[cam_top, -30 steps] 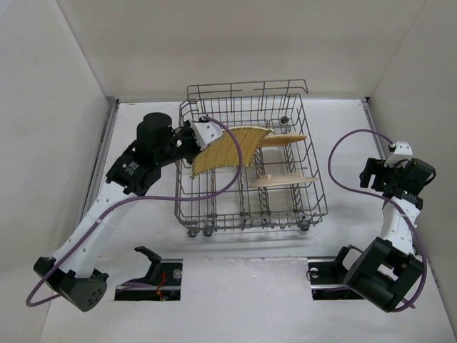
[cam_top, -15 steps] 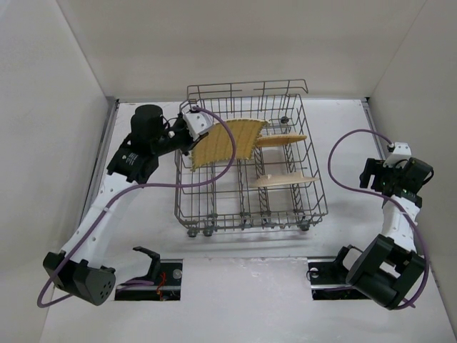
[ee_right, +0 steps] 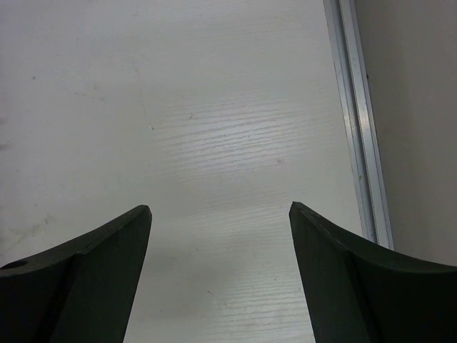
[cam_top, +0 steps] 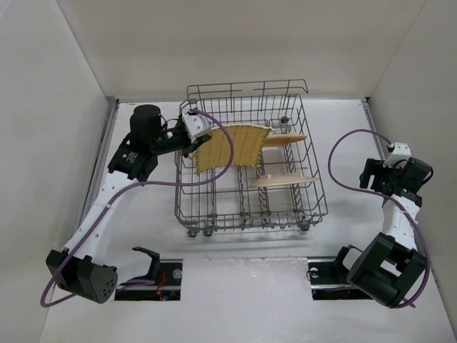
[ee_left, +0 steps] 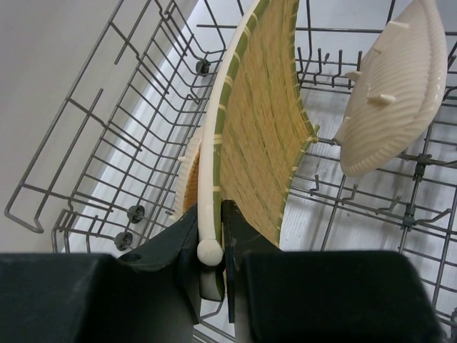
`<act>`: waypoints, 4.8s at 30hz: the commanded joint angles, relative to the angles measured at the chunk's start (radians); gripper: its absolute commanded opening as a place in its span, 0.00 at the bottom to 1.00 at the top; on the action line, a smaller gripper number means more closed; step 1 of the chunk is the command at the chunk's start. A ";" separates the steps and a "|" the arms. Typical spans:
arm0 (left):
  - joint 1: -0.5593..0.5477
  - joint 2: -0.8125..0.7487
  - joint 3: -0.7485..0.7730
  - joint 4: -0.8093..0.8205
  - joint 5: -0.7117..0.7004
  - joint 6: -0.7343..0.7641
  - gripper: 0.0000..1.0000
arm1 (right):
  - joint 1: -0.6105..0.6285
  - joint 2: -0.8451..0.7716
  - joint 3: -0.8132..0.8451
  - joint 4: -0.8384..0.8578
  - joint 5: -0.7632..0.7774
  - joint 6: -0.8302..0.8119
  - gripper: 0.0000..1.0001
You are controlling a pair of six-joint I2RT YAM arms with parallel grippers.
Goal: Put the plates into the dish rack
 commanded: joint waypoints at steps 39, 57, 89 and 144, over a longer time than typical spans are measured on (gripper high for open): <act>0.159 -0.003 -0.134 0.271 0.300 0.000 0.05 | -0.002 -0.004 0.053 -0.015 -0.030 -0.009 0.91; 0.126 -0.095 -0.183 0.257 0.261 -0.003 0.05 | 0.004 -0.007 0.050 -0.015 -0.027 -0.016 0.91; 0.173 0.028 -0.323 0.378 0.152 -0.006 0.63 | 0.004 0.057 0.091 -0.060 -0.035 -0.025 0.91; 0.632 0.310 -0.358 0.214 -0.443 -0.487 1.00 | 0.026 0.189 0.153 -0.064 0.117 0.033 1.00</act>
